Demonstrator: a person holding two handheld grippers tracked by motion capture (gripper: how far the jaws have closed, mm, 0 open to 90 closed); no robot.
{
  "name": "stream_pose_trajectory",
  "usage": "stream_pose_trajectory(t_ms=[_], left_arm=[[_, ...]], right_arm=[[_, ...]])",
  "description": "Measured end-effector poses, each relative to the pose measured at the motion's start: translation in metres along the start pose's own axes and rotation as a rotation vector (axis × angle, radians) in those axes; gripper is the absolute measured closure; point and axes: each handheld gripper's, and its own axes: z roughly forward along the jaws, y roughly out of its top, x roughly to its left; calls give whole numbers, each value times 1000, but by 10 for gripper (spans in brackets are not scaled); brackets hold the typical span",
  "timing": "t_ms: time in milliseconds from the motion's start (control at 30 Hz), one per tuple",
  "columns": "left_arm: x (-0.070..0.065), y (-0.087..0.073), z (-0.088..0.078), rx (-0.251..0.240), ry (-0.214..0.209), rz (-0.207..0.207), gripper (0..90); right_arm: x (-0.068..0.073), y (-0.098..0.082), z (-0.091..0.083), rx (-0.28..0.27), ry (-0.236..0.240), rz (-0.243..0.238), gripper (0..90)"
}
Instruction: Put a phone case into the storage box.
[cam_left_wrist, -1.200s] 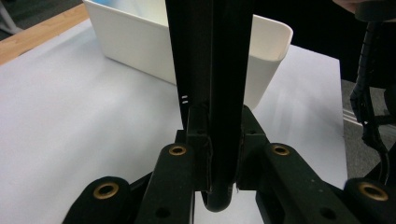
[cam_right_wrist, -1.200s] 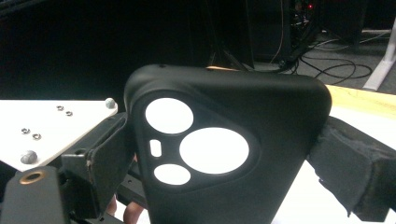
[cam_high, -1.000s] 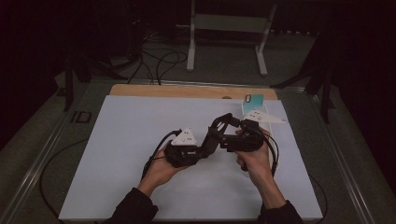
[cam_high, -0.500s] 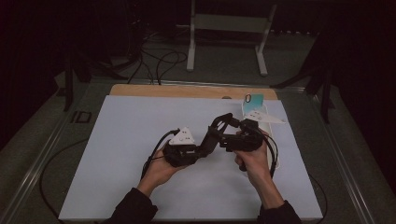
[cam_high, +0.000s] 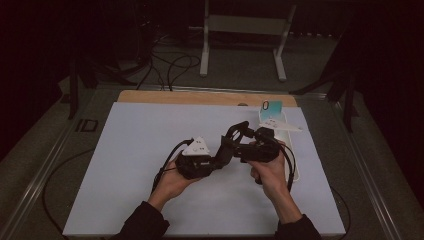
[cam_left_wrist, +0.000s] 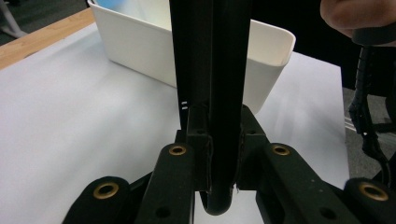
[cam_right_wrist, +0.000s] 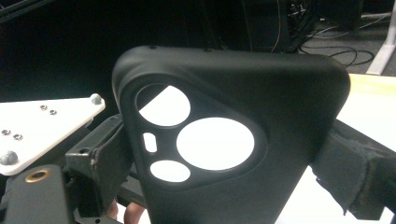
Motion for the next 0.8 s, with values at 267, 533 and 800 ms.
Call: stream_pose_trajectory(t_ms=[267, 533, 800], left_arm=[[0, 0, 0, 12, 11, 4, 781], [5, -9, -11, 10, 37, -29, 573], [16, -28, -28, 5, 202, -87, 258]], right_arm=[[4, 1, 0, 2, -7, -31, 143], [1, 2, -2, -10, -33, -27, 144], [-4, 2, -5, -13, -75, -38, 141]])
